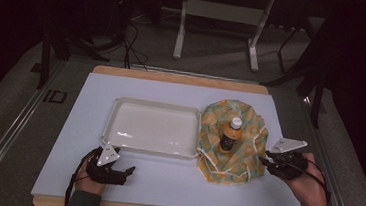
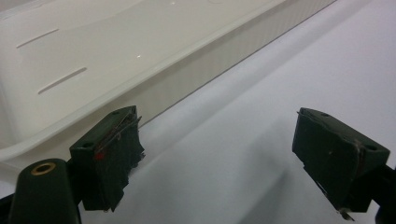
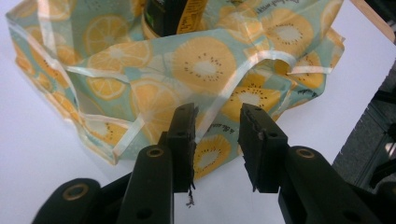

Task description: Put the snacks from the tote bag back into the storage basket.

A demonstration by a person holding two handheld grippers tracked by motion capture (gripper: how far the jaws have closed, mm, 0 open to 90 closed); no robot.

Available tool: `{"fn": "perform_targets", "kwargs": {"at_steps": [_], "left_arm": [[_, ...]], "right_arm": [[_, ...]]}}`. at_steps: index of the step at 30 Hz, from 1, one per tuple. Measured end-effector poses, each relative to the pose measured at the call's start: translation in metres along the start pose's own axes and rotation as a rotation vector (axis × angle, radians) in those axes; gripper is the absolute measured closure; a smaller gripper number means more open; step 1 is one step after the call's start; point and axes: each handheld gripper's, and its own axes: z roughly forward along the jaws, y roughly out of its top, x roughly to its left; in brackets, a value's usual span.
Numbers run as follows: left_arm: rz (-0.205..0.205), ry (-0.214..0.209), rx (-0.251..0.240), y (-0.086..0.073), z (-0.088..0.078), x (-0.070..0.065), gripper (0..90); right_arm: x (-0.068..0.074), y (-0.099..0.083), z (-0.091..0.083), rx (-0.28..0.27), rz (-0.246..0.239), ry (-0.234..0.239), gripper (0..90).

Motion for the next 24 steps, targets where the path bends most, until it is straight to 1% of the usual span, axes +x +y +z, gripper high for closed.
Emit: {"fn": "perform_targets", "kwargs": {"at_steps": [1,2,3,6,7,8,10,12,13,16,19,22,23,24], "left_arm": [[-0.001,0.000,0.000,0.000,0.000,0.000,15.6],[0.000,0.000,0.000,0.000,0.000,0.000,15.6],[0.000,0.000,0.000,0.000,0.000,0.000,15.6],[0.002,0.001,0.001,0.000,0.000,0.000,15.6],[0.003,0.001,0.001,0.000,0.000,-0.001,15.6],[0.003,0.000,0.002,0.000,0.000,-0.001,15.6],[0.003,0.000,0.002,0.000,0.000,0.000,15.6],[0.003,-0.001,0.002,0.000,0.000,-0.001,15.6],[0.004,-0.001,0.002,0.000,0.000,-0.001,15.6],[0.004,-0.002,0.002,0.000,0.000,-0.001,15.6],[0.003,-0.004,0.003,0.000,0.000,-0.001,15.6],[0.004,-0.003,0.005,0.000,0.001,-0.001,15.6],[0.004,-0.004,0.005,0.000,0.001,-0.001,15.6],[0.004,-0.004,0.004,0.000,0.001,-0.001,15.6]], "right_arm": [[0.000,0.001,-0.001,0.004,-0.008,0.006,66.2],[0.000,0.003,-0.001,0.013,-0.033,0.014,66.2],[0.000,0.003,-0.001,0.013,-0.033,0.014,66.2],[0.000,0.006,0.000,0.038,-0.071,0.024,66.2],[0.000,0.006,0.000,0.038,-0.071,0.024,66.2],[-0.001,0.009,0.000,0.052,-0.082,0.029,66.1],[-0.001,0.009,0.000,0.050,-0.084,0.033,66.1],[-0.004,0.013,0.000,0.053,-0.091,0.056,65.7],[-0.004,0.013,0.000,0.053,-0.091,0.056,65.7],[-0.006,0.018,0.001,0.070,-0.117,0.069,64.8],[-0.007,0.021,0.001,0.078,-0.123,0.076,64.3],[-0.009,0.027,0.000,0.090,-0.149,0.093,64.2],[-0.009,0.027,0.000,0.090,-0.149,0.093,64.2],[-0.010,0.029,-0.001,0.097,-0.163,0.096,64.2]]}}
